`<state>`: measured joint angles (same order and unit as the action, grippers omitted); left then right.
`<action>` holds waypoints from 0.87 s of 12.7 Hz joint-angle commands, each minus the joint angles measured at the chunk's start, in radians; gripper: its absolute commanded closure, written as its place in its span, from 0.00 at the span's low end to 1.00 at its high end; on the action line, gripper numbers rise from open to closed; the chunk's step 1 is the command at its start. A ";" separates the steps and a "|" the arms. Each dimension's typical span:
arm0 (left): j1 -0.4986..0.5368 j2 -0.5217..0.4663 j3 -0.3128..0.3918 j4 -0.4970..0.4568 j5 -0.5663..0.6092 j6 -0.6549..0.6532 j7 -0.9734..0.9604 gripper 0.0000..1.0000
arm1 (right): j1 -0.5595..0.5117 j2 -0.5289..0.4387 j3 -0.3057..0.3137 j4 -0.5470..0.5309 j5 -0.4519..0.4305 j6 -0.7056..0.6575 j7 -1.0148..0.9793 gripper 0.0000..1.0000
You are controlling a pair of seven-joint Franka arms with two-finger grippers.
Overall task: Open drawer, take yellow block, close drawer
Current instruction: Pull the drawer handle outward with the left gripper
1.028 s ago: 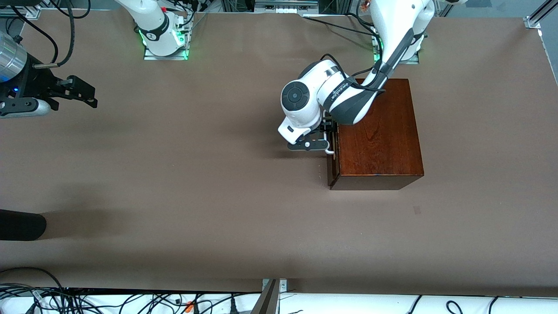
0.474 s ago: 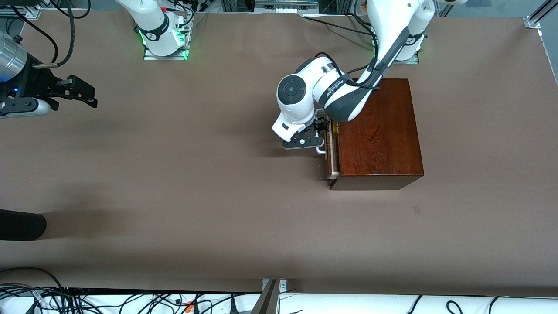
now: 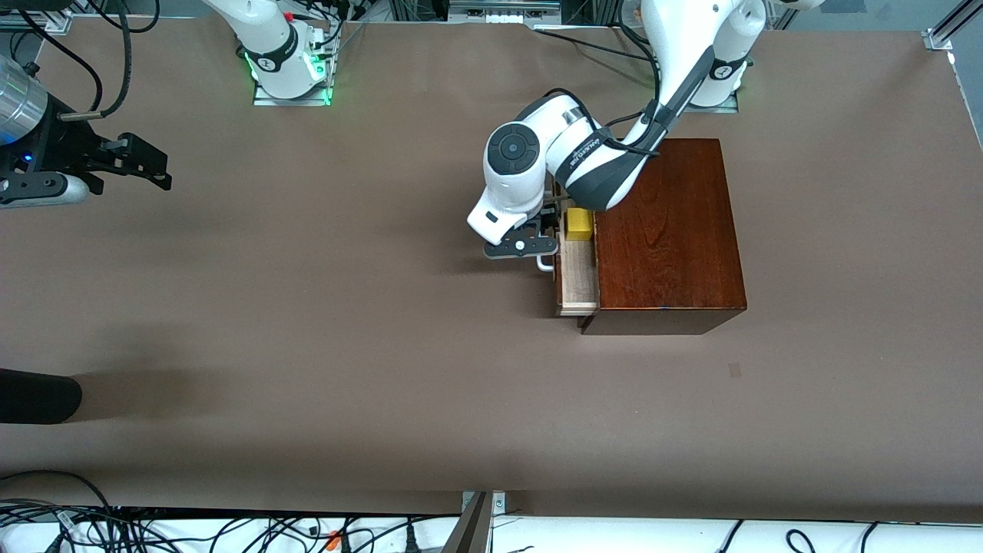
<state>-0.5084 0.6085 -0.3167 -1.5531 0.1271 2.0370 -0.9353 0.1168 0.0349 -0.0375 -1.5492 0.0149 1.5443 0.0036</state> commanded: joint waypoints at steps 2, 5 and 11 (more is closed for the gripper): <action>-0.024 0.014 -0.001 0.016 -0.055 0.060 -0.033 0.00 | -0.013 0.002 0.008 0.012 -0.004 -0.015 -0.001 0.00; -0.032 0.025 -0.001 0.038 -0.104 0.077 -0.034 0.00 | -0.013 0.002 0.007 0.012 -0.004 -0.015 -0.002 0.00; -0.036 0.024 -0.001 0.047 -0.106 0.077 -0.039 0.00 | -0.013 0.002 0.007 0.012 -0.006 -0.013 -0.002 0.00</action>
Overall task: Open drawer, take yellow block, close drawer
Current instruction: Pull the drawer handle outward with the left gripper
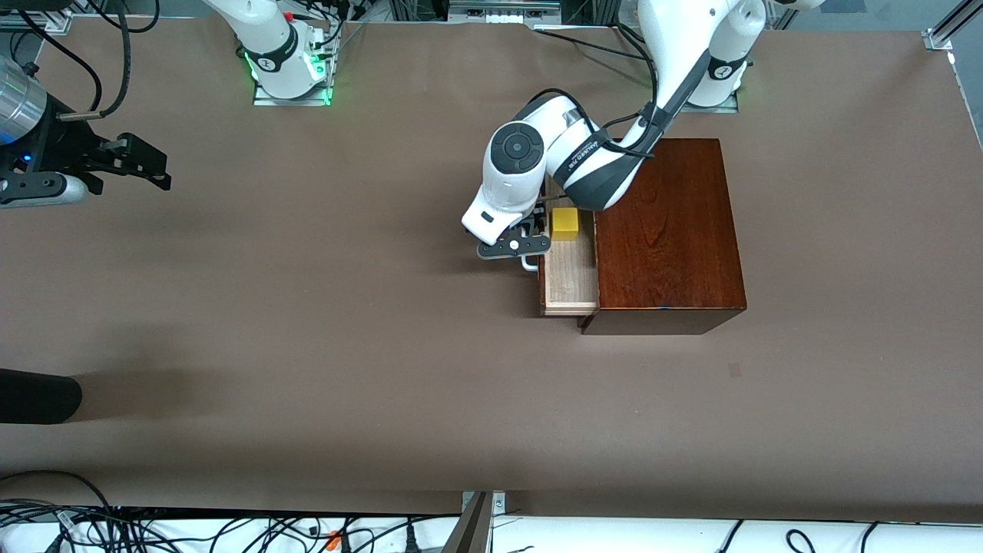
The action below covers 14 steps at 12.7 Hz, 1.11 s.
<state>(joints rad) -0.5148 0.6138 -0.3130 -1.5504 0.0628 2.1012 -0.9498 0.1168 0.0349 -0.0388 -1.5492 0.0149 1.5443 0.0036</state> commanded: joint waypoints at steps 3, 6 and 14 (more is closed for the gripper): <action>-0.024 -0.018 -0.005 0.044 -0.031 -0.007 -0.014 0.00 | -0.012 0.002 0.008 0.012 -0.004 -0.015 -0.002 0.00; -0.014 -0.078 -0.003 0.064 -0.029 -0.104 -0.009 0.00 | -0.012 0.002 0.008 0.012 -0.006 -0.015 -0.002 0.00; 0.149 -0.190 -0.001 0.250 -0.026 -0.541 0.222 0.00 | -0.011 0.002 0.010 0.005 -0.006 -0.015 0.012 0.00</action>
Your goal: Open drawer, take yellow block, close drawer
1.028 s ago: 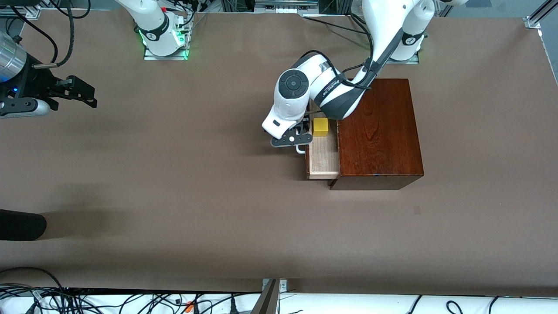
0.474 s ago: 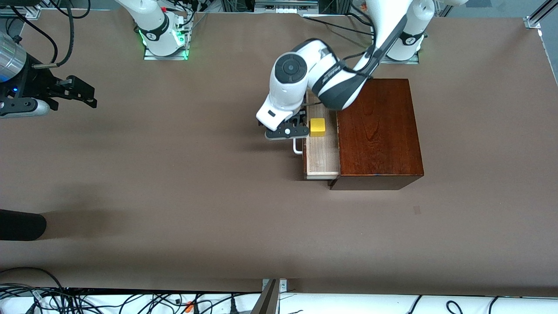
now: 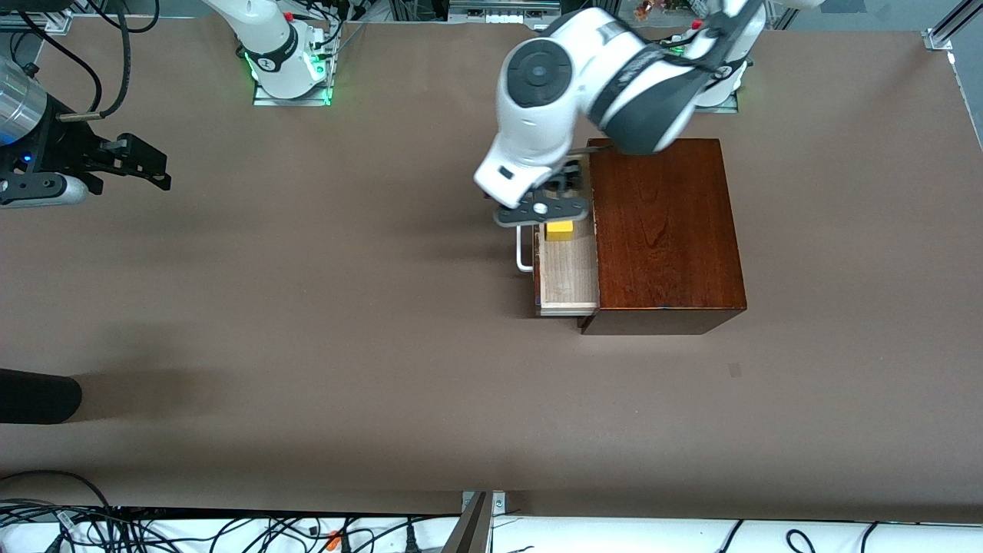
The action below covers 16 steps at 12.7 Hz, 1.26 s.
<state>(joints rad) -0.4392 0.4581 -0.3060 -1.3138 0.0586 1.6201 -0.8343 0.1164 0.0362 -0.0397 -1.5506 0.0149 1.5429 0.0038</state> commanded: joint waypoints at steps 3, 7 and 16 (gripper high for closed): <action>0.190 -0.102 -0.009 0.013 -0.022 -0.156 0.271 0.00 | -0.001 0.016 0.023 0.009 0.000 0.011 -0.001 0.00; 0.333 -0.150 -0.001 0.019 -0.020 -0.248 0.515 0.00 | 0.028 -0.005 0.102 0.032 0.048 0.002 0.008 0.00; 0.389 -0.512 0.341 -0.364 -0.036 -0.054 0.842 0.00 | 0.095 0.013 0.428 0.034 0.094 0.048 -0.080 0.00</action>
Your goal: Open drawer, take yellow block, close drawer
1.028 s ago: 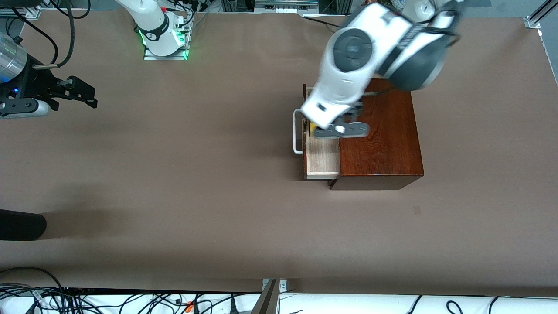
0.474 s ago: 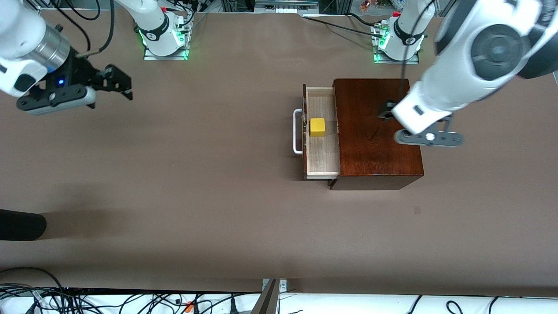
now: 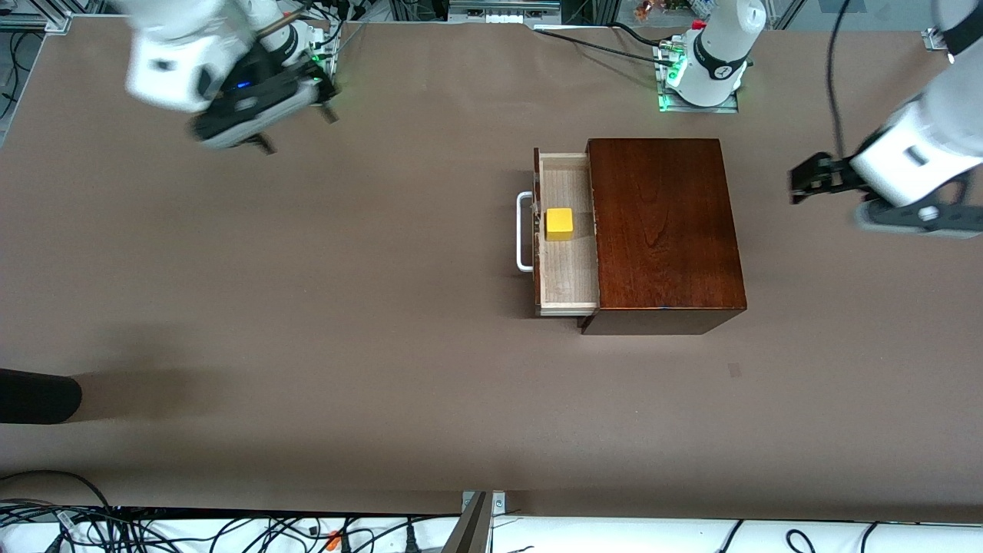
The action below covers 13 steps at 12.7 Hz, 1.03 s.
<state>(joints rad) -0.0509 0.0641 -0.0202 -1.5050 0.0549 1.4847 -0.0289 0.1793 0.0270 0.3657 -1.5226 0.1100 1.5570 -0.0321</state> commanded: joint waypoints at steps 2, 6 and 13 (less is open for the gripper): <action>0.005 -0.133 0.072 -0.210 -0.032 0.088 0.099 0.00 | 0.147 0.068 0.022 0.004 -0.048 0.128 -0.048 0.00; 0.005 -0.098 0.072 -0.166 -0.093 0.049 0.090 0.00 | 0.354 0.249 0.021 0.019 -0.188 0.311 -0.180 0.00; 0.003 -0.089 0.071 -0.143 -0.087 0.048 0.103 0.00 | 0.546 0.669 0.016 0.381 -0.453 0.367 -0.229 0.00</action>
<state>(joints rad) -0.0493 -0.0309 0.0486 -1.6702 -0.0140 1.5343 0.0476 0.6908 0.5725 0.3900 -1.3046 -0.2867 1.9421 -0.2199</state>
